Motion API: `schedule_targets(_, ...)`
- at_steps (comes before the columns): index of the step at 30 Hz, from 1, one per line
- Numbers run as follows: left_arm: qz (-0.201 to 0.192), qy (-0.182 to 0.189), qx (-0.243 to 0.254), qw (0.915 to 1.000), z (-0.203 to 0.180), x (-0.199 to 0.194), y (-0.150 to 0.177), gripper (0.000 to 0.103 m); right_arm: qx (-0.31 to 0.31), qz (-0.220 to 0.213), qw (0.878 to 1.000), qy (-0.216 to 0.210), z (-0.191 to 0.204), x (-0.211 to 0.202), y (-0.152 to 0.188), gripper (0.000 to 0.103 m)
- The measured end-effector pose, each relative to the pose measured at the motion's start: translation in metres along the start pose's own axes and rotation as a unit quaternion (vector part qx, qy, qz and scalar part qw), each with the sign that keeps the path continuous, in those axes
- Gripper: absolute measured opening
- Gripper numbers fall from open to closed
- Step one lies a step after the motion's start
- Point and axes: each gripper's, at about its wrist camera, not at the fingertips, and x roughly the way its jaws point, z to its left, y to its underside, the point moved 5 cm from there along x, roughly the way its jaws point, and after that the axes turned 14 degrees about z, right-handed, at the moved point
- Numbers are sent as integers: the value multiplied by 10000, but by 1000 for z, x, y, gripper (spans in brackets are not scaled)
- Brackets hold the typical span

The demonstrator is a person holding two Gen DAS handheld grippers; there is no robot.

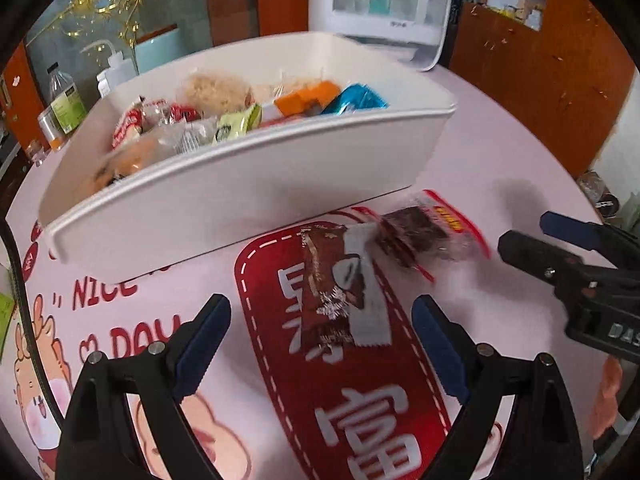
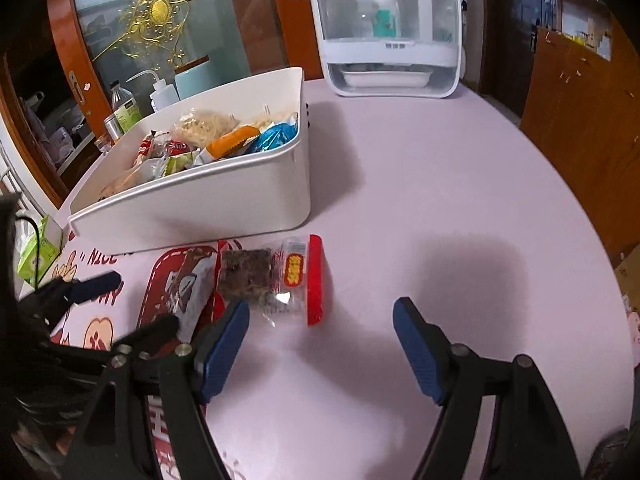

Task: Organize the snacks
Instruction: 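Grasp the brown chocolate bar with the left gripper while the right grasps the red-edged seed bag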

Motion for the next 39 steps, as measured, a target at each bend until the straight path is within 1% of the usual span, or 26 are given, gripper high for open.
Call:
schedule_targets(4,115,-91,-127,9998,3,17,-6,91,40,72,9996,-285,9,11,-16,75)
schedule_targets(6,144,-80,-188,9997,4,24,-8,91,7,96,9991,-424,15,16,-23,75)
schedule_targets(10,135,-47,-290,9995,5,32,-12,91,-114,268,9988,-393,28,30,-33,75)
schedule_targets(16,13,-29,-286,9996,5,32,-12,91,-208,427,9983,-336,37,50,-33,75)
schedule_targets(19,-61,-74,-216,9997,6,32,-12,90,-115,520,9974,-488,35,58,-31,76)
schedule_targets(21,-107,-140,-125,9998,5,31,-11,82,-150,534,9975,-446,36,58,-32,76)
schedule_targets(24,-120,-120,-62,9998,6,27,-8,74,-211,589,9973,-378,40,61,-34,76)
schedule_targets(29,-74,-150,-85,9998,19,25,-4,74,-392,598,9973,-191,47,65,-36,77)
schedule_targets(32,-69,-224,-76,9997,30,22,-2,74,-435,609,9971,-166,47,65,-36,77)
schedule_targets(35,-4,-168,-70,9998,39,21,0,74,-431,638,9969,-154,47,66,-37,77)
schedule_targets(37,9,-77,-63,10000,43,19,2,74,-342,639,9968,-339,46,65,-37,77)
schedule_targets(39,24,2,-102,9999,46,17,3,77,-326,618,9968,-400,46,65,-38,77)
